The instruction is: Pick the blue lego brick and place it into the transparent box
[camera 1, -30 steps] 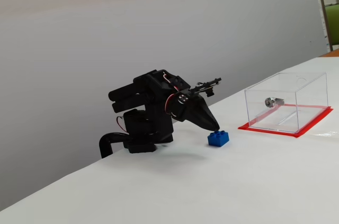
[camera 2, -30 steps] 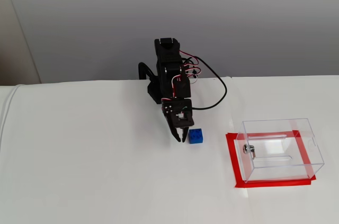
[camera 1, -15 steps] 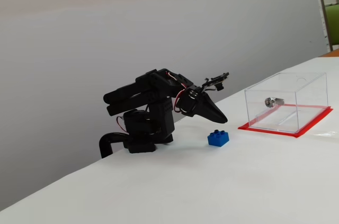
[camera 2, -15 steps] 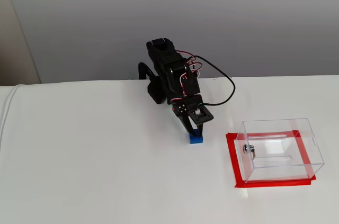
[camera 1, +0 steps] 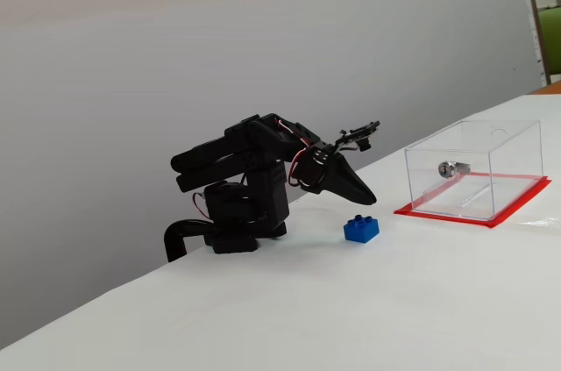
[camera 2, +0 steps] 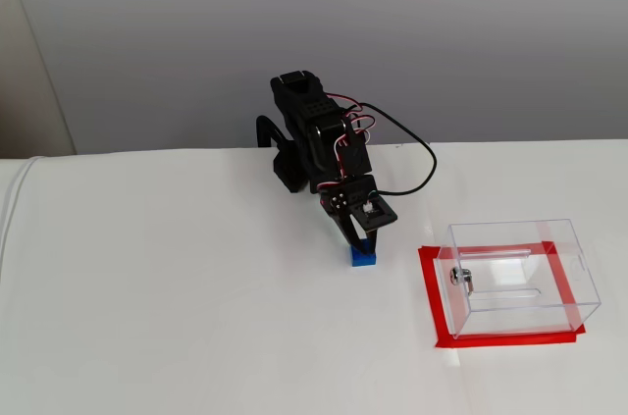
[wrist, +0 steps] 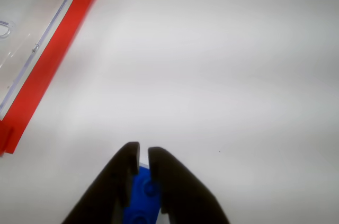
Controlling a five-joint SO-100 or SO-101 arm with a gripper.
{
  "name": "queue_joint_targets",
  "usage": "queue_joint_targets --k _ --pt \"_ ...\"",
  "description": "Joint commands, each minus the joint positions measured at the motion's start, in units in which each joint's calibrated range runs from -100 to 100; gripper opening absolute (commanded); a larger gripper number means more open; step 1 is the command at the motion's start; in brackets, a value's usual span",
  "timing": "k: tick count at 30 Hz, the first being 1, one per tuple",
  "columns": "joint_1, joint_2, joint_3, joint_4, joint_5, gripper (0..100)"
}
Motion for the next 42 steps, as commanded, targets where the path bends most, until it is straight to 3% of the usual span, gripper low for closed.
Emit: queue_joint_targets --k 1,11,24,42 --pt "-0.34 -0.51 -2.85 0.47 0.22 2" --pt "-0.27 -0.51 -9.91 10.82 0.22 2" --pt "-0.42 -0.25 -11.81 11.17 0.17 2" --pt "-2.19 24.61 -32.87 15.78 -0.3 2"
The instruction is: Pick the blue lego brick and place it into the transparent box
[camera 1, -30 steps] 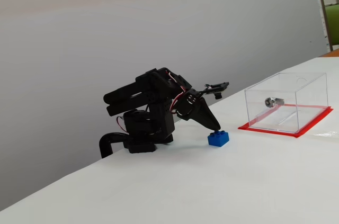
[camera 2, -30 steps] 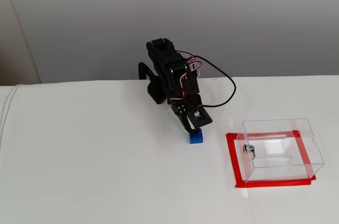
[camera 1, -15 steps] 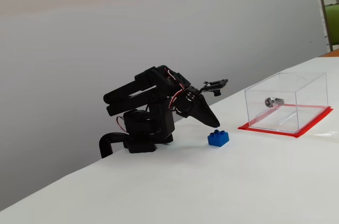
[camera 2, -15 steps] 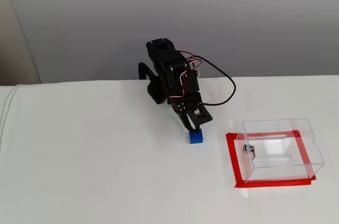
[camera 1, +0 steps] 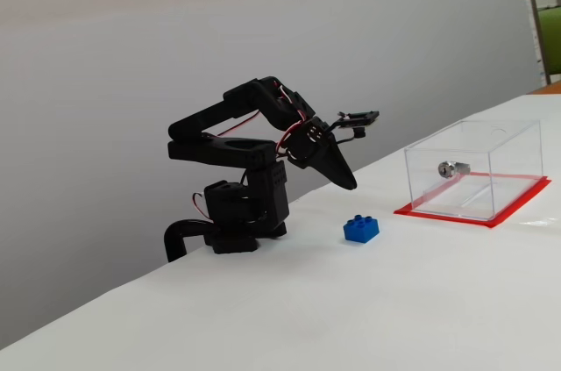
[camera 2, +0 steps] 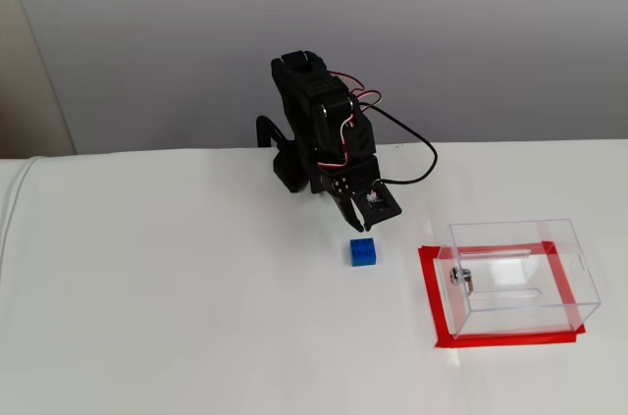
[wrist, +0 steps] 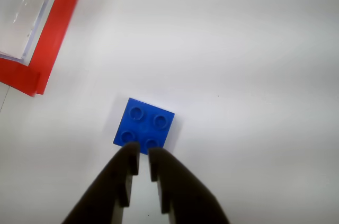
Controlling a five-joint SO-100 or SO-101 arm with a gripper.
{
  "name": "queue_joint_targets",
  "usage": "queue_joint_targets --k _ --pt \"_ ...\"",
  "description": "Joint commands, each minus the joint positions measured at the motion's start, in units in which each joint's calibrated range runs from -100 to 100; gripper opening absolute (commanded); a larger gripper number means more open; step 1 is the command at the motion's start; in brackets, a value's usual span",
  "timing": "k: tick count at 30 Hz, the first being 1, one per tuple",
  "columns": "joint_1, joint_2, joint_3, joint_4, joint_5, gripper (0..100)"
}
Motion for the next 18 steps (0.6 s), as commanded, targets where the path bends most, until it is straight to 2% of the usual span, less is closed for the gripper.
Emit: queue_joint_targets --k 1,6,18 --pt "-0.19 2.88 -3.31 -0.41 0.1 2" --pt "-0.34 7.72 -5.38 0.37 -0.58 2" --pt "3.5 16.8 -10.9 0.28 -11.96 2"
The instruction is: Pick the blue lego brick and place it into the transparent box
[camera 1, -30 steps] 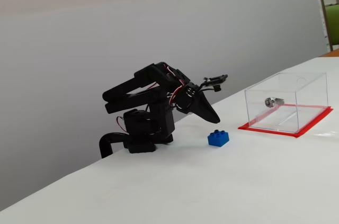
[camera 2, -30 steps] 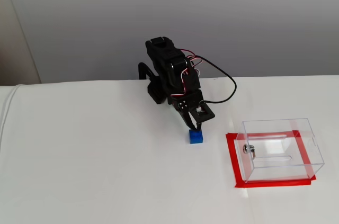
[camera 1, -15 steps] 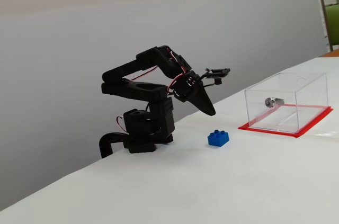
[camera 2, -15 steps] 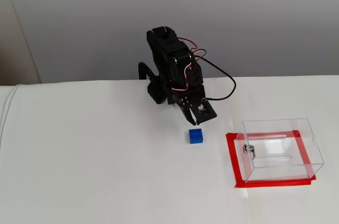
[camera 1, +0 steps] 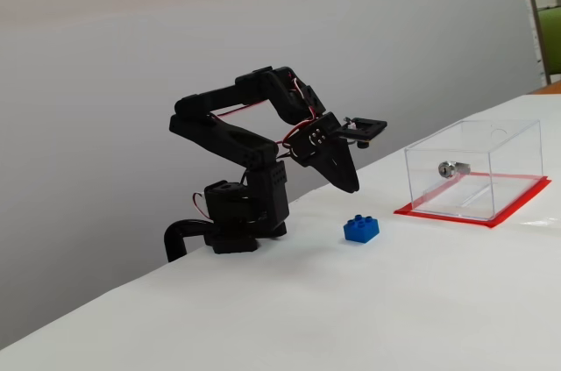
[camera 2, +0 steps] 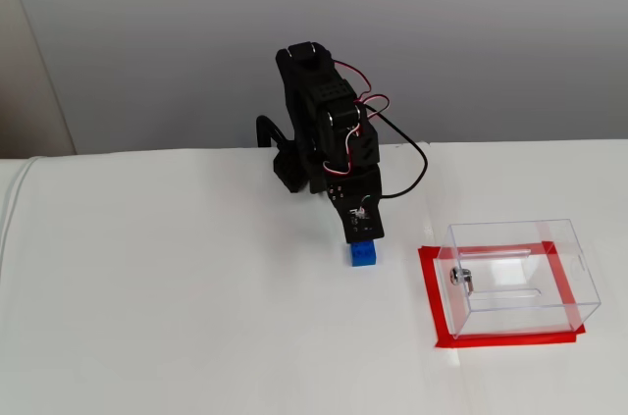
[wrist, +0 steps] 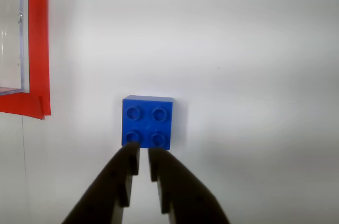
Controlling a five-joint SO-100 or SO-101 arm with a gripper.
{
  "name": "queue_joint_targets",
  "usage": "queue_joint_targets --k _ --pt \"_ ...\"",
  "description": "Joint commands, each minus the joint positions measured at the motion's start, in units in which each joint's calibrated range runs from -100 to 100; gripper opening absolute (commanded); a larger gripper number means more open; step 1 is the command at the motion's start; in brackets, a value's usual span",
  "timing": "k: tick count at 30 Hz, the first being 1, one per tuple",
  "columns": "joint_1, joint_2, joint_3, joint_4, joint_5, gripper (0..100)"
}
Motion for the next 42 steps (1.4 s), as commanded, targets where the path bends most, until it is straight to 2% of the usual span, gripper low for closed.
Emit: queue_joint_targets --k 1,10,18,31,42 --pt "1.23 1.07 -2.87 0.2 -2.72 2" --pt "1.23 1.66 -2.14 3.94 -4.97 3" --pt "0.71 9.3 -6.75 4.64 -4.55 22" --pt "-3.21 26.01 -17.69 2.2 -3.77 22" --pt "-4.02 32.55 -18.42 0.81 -3.92 22"
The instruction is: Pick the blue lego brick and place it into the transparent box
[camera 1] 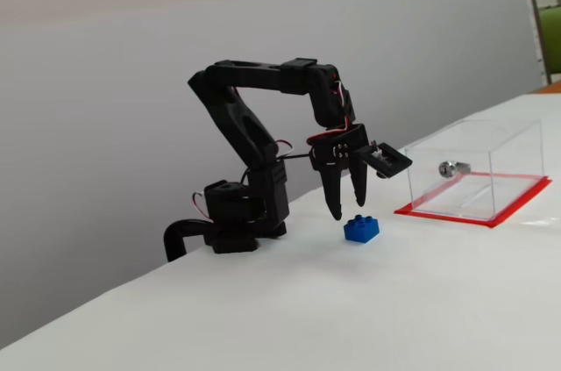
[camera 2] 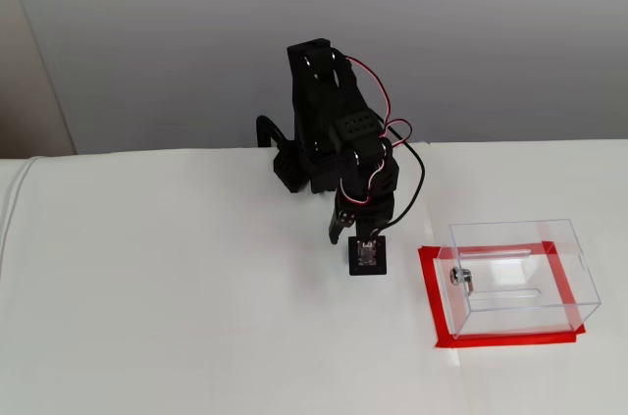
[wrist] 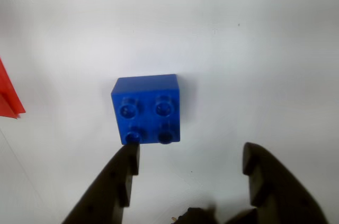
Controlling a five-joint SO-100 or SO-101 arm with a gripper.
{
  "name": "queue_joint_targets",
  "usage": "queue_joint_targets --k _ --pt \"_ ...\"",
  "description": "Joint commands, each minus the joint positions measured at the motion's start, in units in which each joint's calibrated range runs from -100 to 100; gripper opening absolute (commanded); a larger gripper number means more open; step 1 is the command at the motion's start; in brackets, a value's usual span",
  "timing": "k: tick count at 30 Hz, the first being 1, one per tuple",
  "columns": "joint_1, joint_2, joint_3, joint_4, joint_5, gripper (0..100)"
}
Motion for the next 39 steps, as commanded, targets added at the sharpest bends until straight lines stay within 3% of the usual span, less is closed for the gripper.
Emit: queue_joint_targets --k 1,8,13,39 --pt "-0.76 0.41 -2.53 -2.12 -0.07 22" --pt "-2.91 3.47 -2.08 -6.04 -0.6 23" --pt "-5.27 5.08 -2.26 -6.04 -1.07 31" --pt "-8.45 8.05 0.36 -9.52 -3.52 31"
